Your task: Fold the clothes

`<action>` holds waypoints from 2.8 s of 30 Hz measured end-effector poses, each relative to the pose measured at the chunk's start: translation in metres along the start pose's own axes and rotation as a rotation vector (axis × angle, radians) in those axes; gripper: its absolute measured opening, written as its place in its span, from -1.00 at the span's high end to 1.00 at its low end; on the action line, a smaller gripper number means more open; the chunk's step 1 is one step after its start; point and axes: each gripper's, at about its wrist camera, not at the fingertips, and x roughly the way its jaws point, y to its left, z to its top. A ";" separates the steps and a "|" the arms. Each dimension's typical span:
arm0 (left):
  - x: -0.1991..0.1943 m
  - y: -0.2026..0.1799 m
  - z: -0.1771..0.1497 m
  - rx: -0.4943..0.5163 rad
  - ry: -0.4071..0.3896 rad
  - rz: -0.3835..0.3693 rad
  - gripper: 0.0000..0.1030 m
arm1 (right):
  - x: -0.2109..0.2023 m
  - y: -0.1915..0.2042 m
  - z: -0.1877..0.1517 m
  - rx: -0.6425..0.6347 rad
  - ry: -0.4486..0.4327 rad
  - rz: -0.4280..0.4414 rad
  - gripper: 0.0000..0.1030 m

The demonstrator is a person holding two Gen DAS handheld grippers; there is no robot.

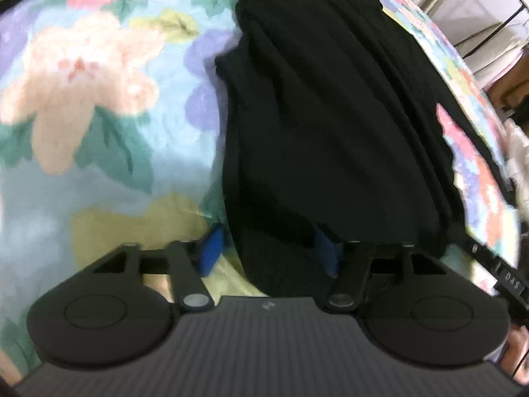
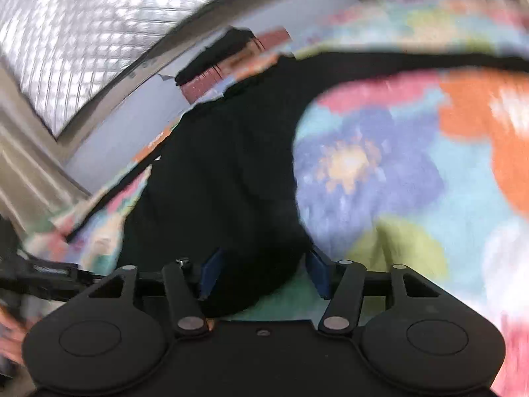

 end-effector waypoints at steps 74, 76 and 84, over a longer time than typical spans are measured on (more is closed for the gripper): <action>-0.043 0.019 -0.009 -0.138 -0.233 0.231 0.29 | -0.025 -0.008 0.012 0.067 0.176 -0.085 0.83; -0.031 0.011 -0.001 -0.106 -0.222 0.166 -0.04 | -0.027 -0.009 0.014 0.093 0.175 -0.074 0.83; 0.004 -0.012 0.003 -0.055 -0.129 0.090 0.92 | -0.025 -0.016 0.015 0.210 0.133 0.059 0.82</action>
